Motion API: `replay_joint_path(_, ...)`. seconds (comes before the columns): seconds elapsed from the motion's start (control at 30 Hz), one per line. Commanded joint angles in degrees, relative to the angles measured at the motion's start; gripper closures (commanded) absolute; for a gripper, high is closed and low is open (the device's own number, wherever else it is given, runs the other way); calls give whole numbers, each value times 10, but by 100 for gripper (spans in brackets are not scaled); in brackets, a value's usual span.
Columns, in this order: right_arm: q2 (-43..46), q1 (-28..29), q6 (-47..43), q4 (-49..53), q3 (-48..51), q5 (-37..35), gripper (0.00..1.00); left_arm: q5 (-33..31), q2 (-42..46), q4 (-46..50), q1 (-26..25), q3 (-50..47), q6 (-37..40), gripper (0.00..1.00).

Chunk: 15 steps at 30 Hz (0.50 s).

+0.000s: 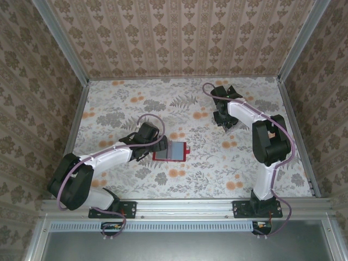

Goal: Put the credit cards into the card holder
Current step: Pick up the credit card from the storage box.

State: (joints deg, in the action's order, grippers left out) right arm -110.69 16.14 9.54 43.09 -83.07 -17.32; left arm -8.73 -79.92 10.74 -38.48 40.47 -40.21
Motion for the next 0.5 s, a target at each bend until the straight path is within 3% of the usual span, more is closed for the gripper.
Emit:
replay_joint_path(0.0,29,-1,-4,9,-19,-23,60,6,0,-6,6,-8,10,0)
replay_joint_path(0.47,-28,-1,-22,24,-41,-51,59,14,-2,-13,16,-12,12,0)
